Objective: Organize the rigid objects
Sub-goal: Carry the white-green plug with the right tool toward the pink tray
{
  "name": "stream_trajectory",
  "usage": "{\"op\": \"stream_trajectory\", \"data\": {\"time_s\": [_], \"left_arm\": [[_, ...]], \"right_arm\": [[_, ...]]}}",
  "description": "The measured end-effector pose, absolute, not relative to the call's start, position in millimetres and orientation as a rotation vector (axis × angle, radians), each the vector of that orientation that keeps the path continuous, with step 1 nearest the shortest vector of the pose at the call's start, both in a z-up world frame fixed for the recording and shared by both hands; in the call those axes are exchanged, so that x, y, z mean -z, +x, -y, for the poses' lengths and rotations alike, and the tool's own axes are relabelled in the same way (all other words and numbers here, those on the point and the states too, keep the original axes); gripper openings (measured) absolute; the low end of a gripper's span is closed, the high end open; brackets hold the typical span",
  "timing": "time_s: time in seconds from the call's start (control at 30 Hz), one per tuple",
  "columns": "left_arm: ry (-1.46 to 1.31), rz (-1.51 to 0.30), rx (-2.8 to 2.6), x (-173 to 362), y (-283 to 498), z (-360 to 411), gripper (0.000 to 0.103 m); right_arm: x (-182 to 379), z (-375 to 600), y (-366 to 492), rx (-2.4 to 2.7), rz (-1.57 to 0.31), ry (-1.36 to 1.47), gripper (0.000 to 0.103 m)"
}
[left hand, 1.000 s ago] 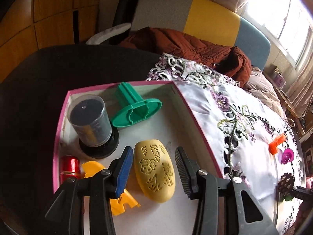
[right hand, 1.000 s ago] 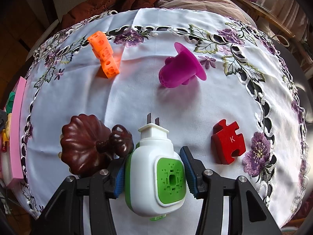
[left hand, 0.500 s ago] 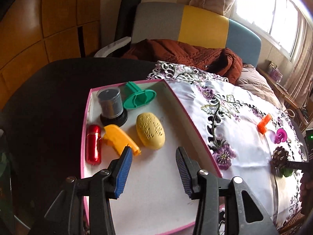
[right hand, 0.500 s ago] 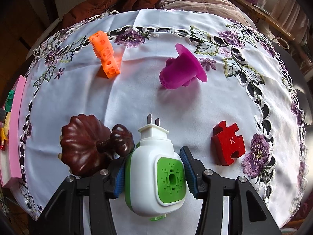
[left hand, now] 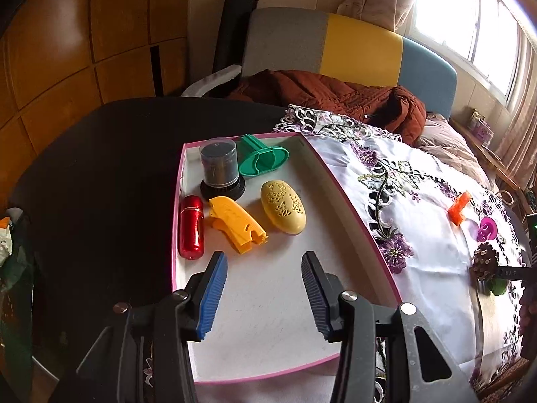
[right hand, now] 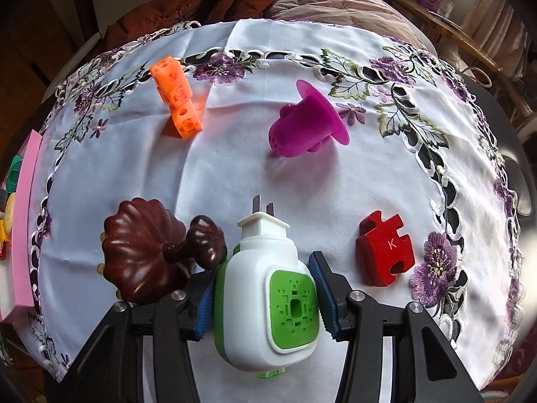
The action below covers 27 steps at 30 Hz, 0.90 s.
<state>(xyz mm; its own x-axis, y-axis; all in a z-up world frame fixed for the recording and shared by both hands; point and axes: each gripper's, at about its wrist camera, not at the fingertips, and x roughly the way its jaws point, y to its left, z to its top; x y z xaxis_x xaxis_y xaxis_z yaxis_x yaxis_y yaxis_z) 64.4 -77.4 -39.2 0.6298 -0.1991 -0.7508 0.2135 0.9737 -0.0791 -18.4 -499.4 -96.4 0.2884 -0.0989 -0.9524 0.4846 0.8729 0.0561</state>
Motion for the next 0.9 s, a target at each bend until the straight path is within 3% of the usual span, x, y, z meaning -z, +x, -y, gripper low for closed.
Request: {"op": "stream_trajectory", "data": {"time_s": [0.9], "left_arm": [[-0.009, -0.890, 0.243, 48.5, 56.1, 61.8, 0.046]], "right_arm": [[42.6, 534.3, -52.6, 0.549, -0.868, 0.504, 0.051]]}}
